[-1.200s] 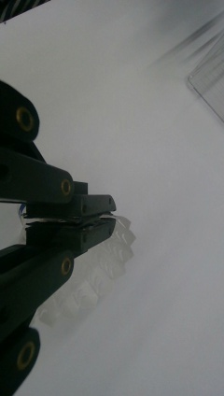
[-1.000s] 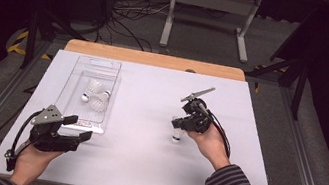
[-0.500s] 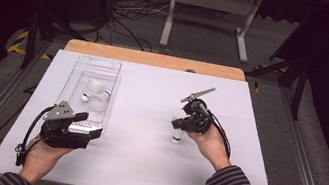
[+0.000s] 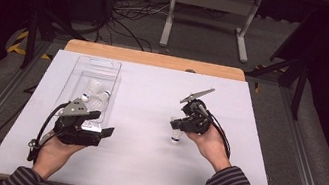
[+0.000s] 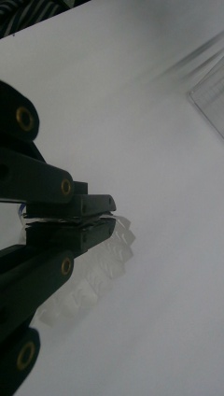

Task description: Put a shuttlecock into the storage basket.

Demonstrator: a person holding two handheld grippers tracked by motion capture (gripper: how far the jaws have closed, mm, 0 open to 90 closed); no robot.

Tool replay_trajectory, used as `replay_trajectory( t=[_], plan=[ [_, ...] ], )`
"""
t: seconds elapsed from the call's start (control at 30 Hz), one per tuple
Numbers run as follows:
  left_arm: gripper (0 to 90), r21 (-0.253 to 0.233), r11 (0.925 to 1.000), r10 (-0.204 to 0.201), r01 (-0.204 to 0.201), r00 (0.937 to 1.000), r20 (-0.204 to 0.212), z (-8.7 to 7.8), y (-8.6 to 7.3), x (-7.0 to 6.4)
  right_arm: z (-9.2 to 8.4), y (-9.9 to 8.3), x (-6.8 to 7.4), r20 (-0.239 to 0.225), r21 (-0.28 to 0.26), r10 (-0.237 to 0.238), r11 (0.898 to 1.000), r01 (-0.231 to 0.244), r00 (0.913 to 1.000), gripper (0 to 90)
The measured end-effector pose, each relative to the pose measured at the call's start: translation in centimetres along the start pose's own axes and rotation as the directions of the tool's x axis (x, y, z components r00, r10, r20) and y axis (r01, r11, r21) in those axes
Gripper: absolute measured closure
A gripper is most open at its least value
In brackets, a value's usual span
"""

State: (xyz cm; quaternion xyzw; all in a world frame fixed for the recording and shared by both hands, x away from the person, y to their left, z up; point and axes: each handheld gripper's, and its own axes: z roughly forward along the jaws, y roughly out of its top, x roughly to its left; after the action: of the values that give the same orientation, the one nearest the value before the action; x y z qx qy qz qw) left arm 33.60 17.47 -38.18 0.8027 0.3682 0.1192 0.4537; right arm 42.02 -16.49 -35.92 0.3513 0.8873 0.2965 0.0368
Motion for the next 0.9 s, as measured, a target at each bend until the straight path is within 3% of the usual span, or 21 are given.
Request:
replay_trajectory(
  t=[0.3,0.5,0.8,0.9],
  plan=[
    [27.2,0.027,0.9996,-0.009,0.008,0.9999,0.008,0.9,0.7,-0.3,-0.1,0.0,0.1,-0.007,-0.003,-0.005,1.0,0.005,1.0,86.9],
    [27.6,0.064,0.9977,0.021,-0.022,0.9997,0.01,1.8,1.4,-0.8,0.0,0.3,0.6,-0.015,-0.007,-0.016,1.0,0.016,0.9998,86.9],
    [28.8,0.103,0.9942,0.029,-0.033,0.9988,0.038,3.2,2.2,-1.6,0.1,0.9,1.3,-0.032,-0.018,-0.029,0.999,0.028,0.9991,86.9],
    [29.2,0.114,0.9934,0.009,-0.015,0.9986,0.052,3.7,2.3,-1.8,0.2,1.1,1.5,-0.037,-0.022,-0.032,0.999,0.031,0.9988,86.9]
  ],
)
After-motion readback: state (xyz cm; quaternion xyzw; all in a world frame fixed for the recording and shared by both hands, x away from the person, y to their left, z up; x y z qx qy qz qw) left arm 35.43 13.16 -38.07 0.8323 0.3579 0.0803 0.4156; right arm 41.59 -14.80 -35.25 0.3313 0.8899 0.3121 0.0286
